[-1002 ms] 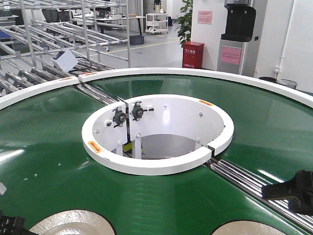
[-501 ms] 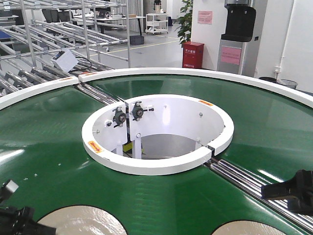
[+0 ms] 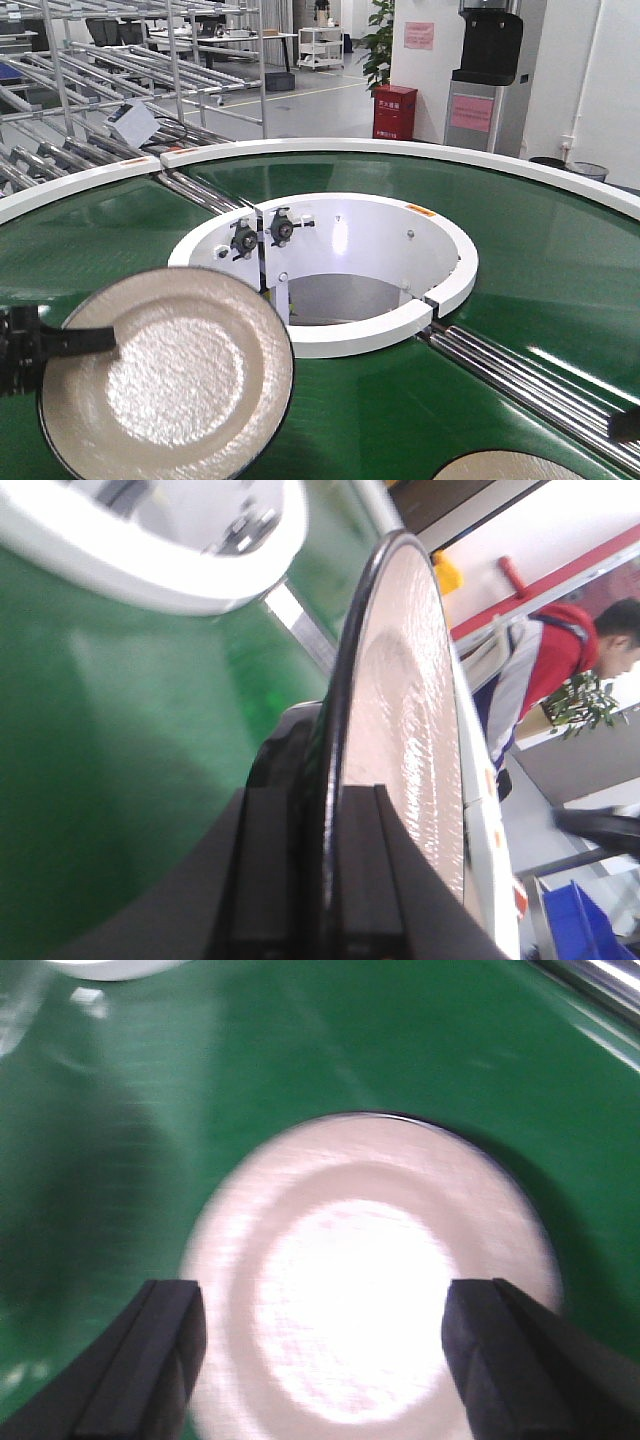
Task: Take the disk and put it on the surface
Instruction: 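Close both grippers on the plate rims and lift the plates upright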
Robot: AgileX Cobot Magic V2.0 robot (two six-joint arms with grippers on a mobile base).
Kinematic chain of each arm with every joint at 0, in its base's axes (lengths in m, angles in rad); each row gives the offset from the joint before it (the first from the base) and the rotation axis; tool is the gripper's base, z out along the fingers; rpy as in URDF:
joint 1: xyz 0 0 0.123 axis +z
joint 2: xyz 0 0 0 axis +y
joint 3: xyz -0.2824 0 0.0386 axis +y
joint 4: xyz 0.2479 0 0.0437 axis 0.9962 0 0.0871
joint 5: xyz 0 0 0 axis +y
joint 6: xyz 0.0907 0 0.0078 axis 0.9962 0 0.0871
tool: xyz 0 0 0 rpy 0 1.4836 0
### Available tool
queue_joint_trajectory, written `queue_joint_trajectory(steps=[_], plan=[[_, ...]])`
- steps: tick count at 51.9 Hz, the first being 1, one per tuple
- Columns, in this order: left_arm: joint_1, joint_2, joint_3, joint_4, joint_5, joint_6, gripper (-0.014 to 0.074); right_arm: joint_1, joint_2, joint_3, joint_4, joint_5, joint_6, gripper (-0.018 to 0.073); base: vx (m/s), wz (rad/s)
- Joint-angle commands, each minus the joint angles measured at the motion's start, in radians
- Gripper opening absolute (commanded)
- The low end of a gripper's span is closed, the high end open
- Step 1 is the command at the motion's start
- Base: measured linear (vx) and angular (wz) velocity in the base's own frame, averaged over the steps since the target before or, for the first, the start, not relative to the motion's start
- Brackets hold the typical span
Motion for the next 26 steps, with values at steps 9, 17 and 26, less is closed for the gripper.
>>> queue_joint_trajectory(steps=[9,17,26], plan=[[-0.004,-0.176,-0.025,-0.159,0.095,-0.044,-0.0005,-0.02,0.223,-0.031,0.011,-0.037,-0.095,0.0543,0.0,0.0],[-0.004,-0.19,-0.025,-0.159,0.107,-0.048,-0.0005,-0.02,0.273,-0.031,-0.031,-0.086,-0.099,0.0543,0.0,0.0],[-0.004,-0.19,-0.022,-0.159,0.095,-0.05,-0.0005,-0.02,0.324,-0.031,-0.026,-0.105,-0.099,0.0543,0.0,0.0]])
